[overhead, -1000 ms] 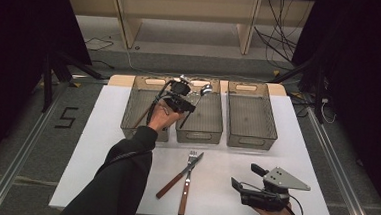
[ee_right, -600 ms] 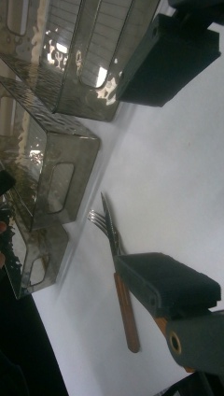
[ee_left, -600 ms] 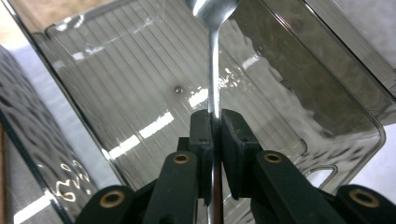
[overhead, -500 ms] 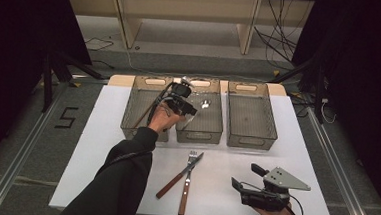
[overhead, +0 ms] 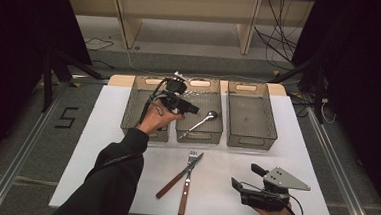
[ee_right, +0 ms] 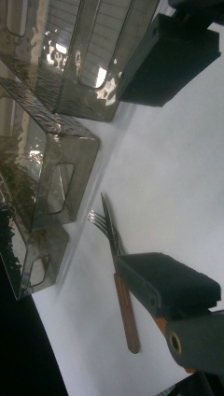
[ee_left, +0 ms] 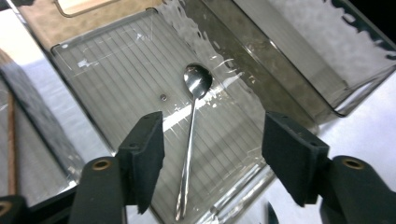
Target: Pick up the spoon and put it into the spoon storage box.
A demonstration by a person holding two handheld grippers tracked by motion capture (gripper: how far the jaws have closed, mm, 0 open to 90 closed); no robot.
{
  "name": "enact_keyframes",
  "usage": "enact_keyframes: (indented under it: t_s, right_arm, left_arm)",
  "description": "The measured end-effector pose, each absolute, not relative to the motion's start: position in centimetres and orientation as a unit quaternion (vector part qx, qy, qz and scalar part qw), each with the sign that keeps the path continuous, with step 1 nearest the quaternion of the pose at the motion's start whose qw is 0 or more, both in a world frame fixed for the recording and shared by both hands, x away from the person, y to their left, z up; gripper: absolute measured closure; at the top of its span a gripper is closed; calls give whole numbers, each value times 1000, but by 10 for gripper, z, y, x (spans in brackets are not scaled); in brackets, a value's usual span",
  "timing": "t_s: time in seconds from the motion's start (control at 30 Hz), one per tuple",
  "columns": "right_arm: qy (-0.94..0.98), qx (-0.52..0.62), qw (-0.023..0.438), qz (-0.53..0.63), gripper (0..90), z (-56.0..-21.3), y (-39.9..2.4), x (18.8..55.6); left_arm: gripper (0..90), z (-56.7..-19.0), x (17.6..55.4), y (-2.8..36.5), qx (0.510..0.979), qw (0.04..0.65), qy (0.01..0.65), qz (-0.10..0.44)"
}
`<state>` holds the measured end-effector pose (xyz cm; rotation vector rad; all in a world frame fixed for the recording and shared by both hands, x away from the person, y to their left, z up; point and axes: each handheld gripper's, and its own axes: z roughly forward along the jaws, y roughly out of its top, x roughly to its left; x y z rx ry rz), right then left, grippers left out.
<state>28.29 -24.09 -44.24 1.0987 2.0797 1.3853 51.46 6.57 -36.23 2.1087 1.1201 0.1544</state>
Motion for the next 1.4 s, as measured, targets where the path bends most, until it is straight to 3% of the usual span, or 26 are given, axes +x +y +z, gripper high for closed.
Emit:
enact_keyframes:
  t_s: [0.6,1.4]
  right_arm:
    - [747,395,203,494,184,-443,-238,283]
    - [749,392,203,493,183,-444,-237,283]
  left_arm:
    - [277,-359,457,113,810,404,420,69]
    - [239,-396,397,149,809,400,427,63]
